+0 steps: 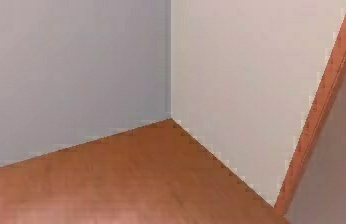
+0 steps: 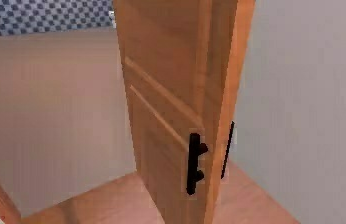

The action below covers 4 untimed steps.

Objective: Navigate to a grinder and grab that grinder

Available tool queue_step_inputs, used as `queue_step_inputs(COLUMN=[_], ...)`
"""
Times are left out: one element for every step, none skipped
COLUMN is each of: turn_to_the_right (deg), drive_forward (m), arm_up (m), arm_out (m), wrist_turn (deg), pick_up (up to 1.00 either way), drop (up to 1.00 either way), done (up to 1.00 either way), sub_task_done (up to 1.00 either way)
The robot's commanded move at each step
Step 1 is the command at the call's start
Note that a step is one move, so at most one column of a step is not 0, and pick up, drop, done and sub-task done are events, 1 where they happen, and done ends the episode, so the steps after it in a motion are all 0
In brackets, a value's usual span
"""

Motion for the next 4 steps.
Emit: queue_step_inputs(turn_to_the_right=[45.0, 15.0, 0.0, 3.0], drive_forward=[0.0, 0.0, 1.0, 0.0], arm_up=[0.0, 0.0, 0.0, 0.0], arm_out=[0.0, 0.0, 0.0, 0.0], wrist_turn=[0.0, 0.0, 0.0, 0.0], pick_up=[0.0, 0.0, 0.0, 0.0], drop=[0.0, 0.0, 0.0, 0.0], done=[0.0, 0.0, 0.0, 0.0], sub_task_done=[0.0, 0.0, 0.0, 0.0])
